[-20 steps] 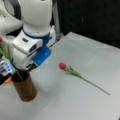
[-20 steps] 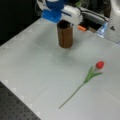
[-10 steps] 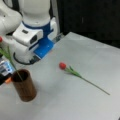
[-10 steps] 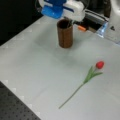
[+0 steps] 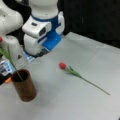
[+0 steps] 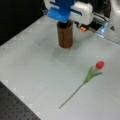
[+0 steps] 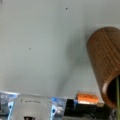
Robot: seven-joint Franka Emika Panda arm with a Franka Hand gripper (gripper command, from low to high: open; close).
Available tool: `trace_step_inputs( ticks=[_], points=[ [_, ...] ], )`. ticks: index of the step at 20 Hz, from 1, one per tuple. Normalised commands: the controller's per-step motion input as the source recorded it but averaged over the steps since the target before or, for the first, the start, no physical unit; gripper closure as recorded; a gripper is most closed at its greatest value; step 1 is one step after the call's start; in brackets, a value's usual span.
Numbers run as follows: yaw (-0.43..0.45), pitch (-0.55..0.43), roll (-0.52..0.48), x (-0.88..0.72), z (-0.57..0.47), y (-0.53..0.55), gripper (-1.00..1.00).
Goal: Flower insertion into a vase
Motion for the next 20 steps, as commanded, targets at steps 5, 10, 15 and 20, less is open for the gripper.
trace_step_inputs(
  ticks=[5, 10, 15, 20],
  points=[
    [-0.064, -0.216, 0.051, -0.09, -0.13, 0.30, -1.00],
    [-0.093, -0.214, 0.131, -0.08, -0.22, 0.27, -1.00],
    [-0.132, -0.207, 0.120, -0.04, -0.30, 0.36, -1.00],
    [-0.169, -0.187, 0.080, -0.01, -0.28, 0.37, -1.00]
  ],
)
